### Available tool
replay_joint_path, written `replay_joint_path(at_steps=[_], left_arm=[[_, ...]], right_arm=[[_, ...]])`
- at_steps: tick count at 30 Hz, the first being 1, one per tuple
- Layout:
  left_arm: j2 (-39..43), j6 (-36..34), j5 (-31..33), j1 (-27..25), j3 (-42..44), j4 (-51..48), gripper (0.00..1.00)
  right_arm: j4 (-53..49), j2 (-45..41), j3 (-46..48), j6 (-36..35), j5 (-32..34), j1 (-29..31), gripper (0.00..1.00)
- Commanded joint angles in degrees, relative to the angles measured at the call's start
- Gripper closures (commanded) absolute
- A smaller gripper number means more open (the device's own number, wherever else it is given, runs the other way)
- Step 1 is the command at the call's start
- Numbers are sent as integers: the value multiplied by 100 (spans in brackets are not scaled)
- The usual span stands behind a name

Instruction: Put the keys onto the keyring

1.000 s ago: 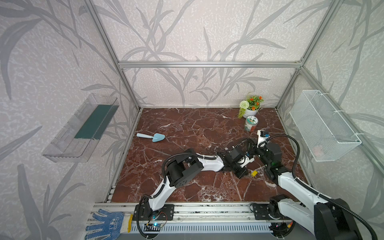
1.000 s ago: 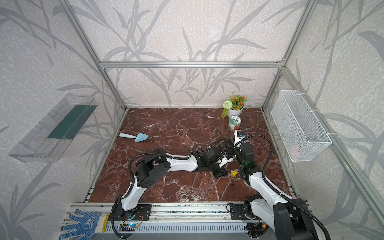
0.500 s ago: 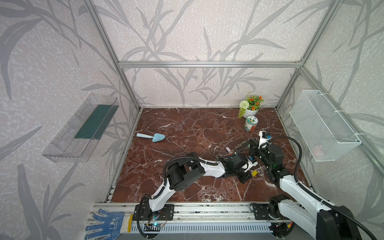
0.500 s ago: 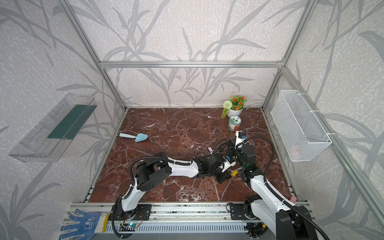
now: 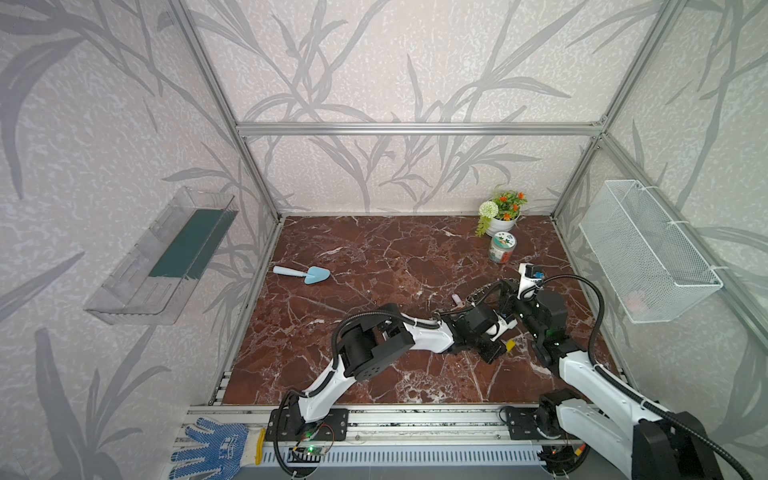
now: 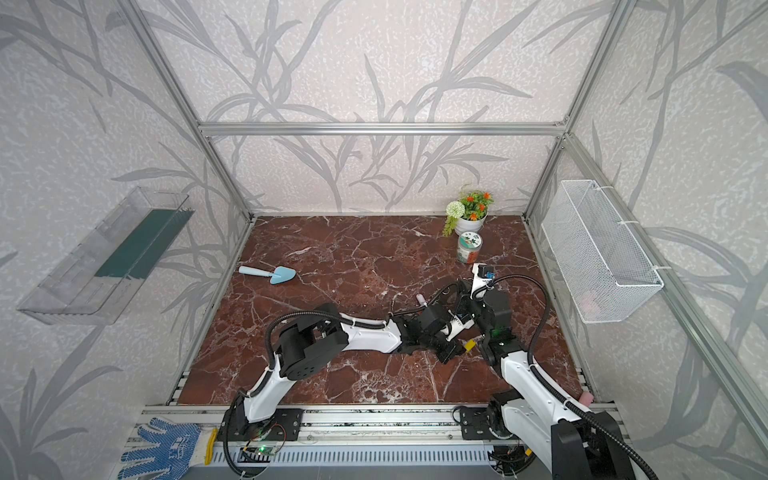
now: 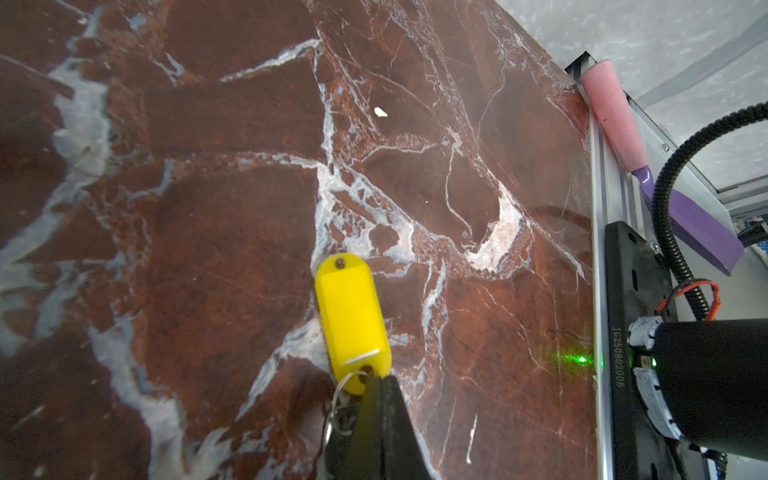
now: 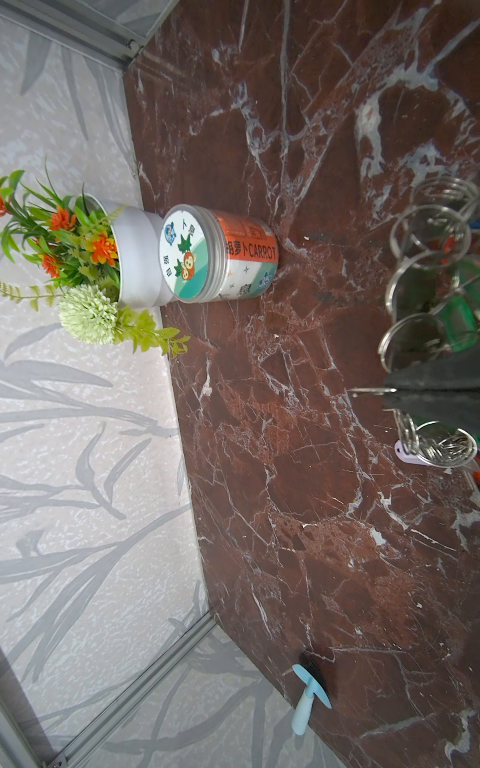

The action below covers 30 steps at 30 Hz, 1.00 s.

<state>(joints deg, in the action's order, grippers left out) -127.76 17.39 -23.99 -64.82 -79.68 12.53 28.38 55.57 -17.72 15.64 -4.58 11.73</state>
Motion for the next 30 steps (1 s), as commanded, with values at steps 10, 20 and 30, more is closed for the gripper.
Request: replay_joint_path(at_steps=[10,20,30], left_arm=[[277,212,301,-11,551,-87,100],[1090,277,683,40,1745,-46,100],[1777,433,505,150,2787,-139,100]], right_arm=[[204,-230,18,18,38,-12,100],[218,-189,-5,88,-78,-12,100],[219,-161,31,-26,-395,1,100]])
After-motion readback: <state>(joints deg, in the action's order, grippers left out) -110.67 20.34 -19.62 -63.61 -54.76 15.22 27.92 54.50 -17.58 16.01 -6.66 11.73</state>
